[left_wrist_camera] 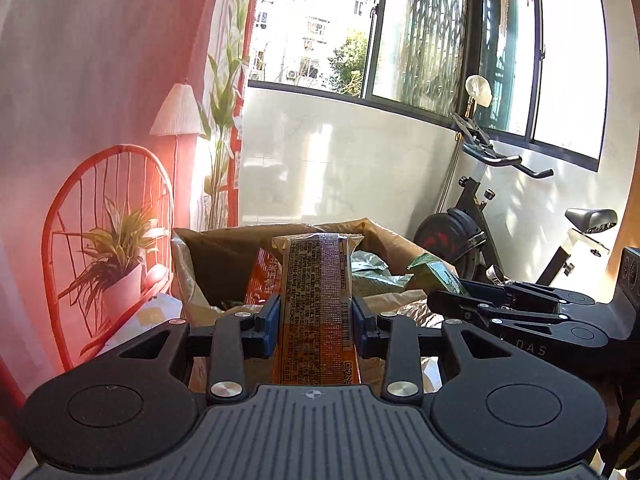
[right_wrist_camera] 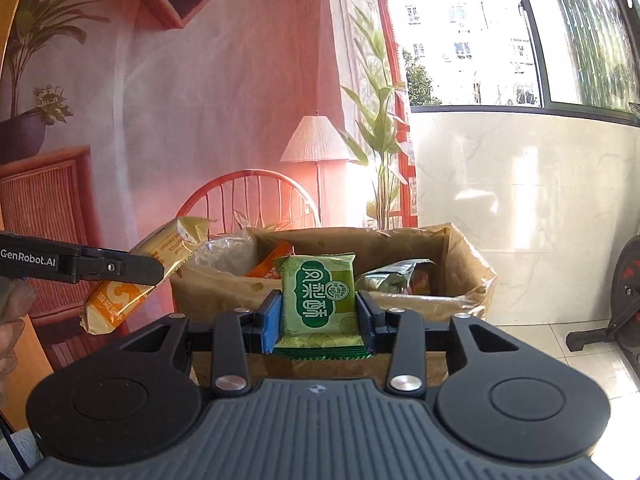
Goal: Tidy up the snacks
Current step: 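Carry both packets over the cardboard box and open both tools to drop them, then move both tools back down to the table beside the box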
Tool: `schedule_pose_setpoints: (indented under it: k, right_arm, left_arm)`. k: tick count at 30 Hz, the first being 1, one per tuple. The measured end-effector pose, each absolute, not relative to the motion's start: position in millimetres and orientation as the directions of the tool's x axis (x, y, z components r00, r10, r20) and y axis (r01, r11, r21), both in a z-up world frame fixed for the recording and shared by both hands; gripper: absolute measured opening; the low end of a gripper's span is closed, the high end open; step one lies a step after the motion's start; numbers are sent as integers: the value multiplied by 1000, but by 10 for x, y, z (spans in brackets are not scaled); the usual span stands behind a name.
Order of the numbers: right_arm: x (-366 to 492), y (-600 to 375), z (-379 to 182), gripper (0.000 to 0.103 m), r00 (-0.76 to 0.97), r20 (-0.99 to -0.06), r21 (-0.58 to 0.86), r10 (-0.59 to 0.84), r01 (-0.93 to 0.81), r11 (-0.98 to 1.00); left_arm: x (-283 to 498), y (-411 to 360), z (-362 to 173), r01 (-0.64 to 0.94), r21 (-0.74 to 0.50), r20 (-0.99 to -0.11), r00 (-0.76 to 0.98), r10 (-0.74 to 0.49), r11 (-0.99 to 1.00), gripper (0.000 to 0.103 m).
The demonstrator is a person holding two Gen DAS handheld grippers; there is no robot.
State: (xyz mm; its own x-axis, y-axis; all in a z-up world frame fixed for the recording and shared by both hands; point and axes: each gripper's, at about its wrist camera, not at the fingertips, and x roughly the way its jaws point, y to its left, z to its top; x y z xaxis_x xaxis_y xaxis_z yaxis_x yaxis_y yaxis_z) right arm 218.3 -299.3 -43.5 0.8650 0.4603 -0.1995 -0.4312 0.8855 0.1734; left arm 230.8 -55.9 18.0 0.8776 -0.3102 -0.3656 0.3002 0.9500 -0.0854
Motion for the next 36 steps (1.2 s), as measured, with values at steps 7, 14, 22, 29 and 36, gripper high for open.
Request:
schedule_pose_setpoints:
  k: [7, 14, 22, 29, 36]
  right_arm:
    - [2825, -3069, -353, 41, 903, -291, 171, 316, -276, 946]
    - [3135, -3135, -466, 42, 886, -377, 166, 269, -221, 961]
    - [2940, -3127, -384, 54, 892, -347, 183, 289, -238, 954]
    - [2731, -3135, -289, 54, 893, -331, 214, 305, -244, 946]
    - [2419, -3063, -340, 54, 868, -353, 245, 349, -274, 930]
  left_arm:
    - [3056, -992, 330, 313, -43, -392, 868, -304, 949, 38]
    - [3574, -1104, 135, 288, -84, -494, 819, -291, 954, 38]
    - [3499, -867, 126, 318, -135, -523, 781, -340, 939, 54]
    - [3215, -745, 238, 347, -110, -535, 769, -350, 931, 54]
    - [2861, -468, 256, 325, -139, -546, 763, -346, 935, 55]
